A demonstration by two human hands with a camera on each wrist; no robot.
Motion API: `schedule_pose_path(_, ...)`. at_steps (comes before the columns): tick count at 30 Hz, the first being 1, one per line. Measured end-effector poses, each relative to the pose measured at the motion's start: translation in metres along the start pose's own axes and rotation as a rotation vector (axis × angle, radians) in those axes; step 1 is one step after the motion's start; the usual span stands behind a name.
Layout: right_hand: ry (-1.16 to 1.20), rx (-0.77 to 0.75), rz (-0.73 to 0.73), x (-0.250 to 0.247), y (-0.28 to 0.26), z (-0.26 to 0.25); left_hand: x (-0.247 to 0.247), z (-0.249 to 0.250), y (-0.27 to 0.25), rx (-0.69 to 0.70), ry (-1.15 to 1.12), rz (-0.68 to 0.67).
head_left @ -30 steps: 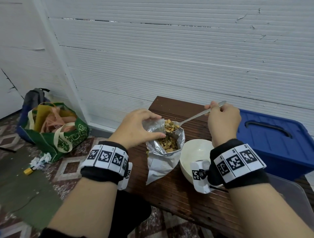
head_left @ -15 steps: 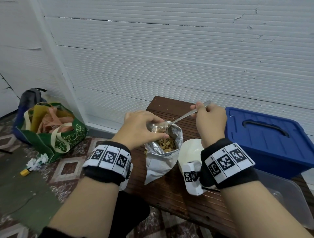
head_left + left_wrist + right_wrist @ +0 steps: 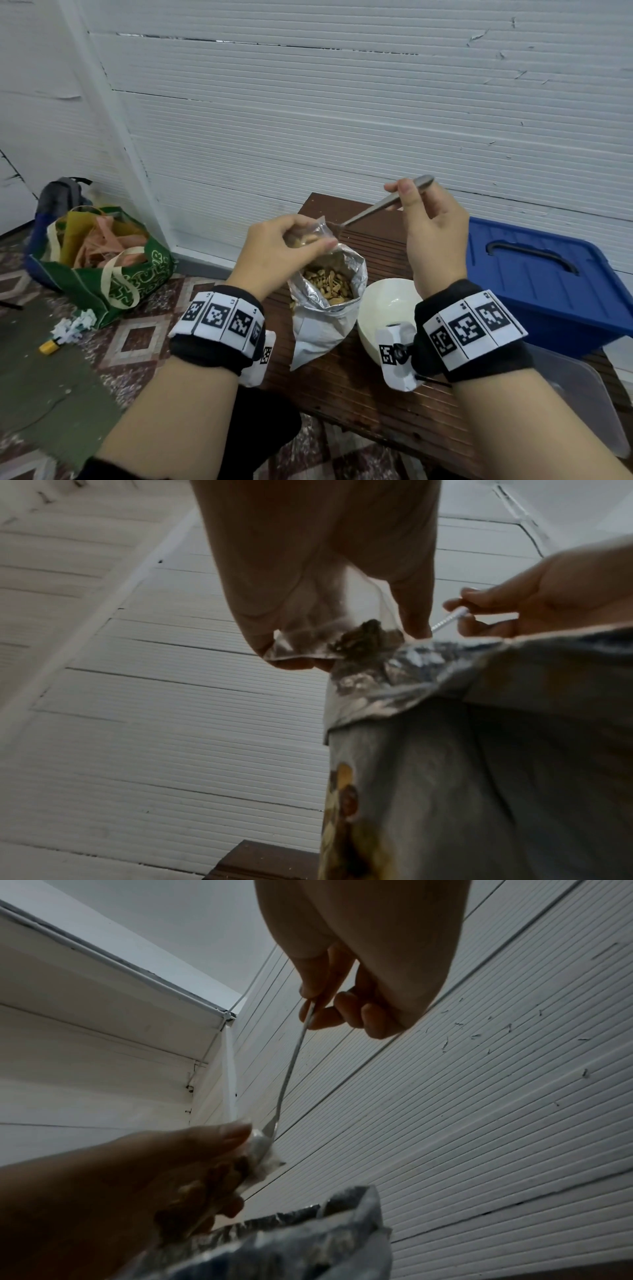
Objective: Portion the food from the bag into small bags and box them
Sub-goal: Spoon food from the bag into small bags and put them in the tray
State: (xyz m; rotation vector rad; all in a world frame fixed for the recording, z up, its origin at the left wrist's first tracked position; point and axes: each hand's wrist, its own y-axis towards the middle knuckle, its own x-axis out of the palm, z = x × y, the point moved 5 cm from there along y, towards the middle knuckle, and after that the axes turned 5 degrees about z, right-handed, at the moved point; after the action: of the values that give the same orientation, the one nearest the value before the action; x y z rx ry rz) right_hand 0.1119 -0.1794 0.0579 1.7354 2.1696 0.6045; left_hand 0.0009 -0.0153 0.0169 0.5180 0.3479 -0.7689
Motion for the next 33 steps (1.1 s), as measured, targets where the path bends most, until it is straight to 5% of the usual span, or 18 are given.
schedule_pose_path(10, -0.010, 0.060, 0.277, -0.026, 0.002, 0.015, -0.018, -0.015, -0.002, -0.093, -0.187, 0.048)
schedule_pose_path(15, -0.253, 0.012, 0.048, -0.011, -0.013, 0.025, -0.015, -0.014, -0.002, -0.078, -0.144, -0.005)
schedule_pose_path(23, -0.408, -0.354, -0.271, 0.025, -0.043, 0.027, -0.013, -0.013, -0.002, -0.043, -0.125, -0.029)
schedule_pose_path(28, -0.377, -0.231, -0.305, 0.026, -0.043, 0.034, -0.011, -0.014, -0.002, -0.046, -0.122, -0.033)
schedule_pose_path(33, -0.389, -0.019, -0.177, 0.014, -0.039, 0.043, -0.008, -0.014, -0.002, -0.044, -0.092, -0.045)
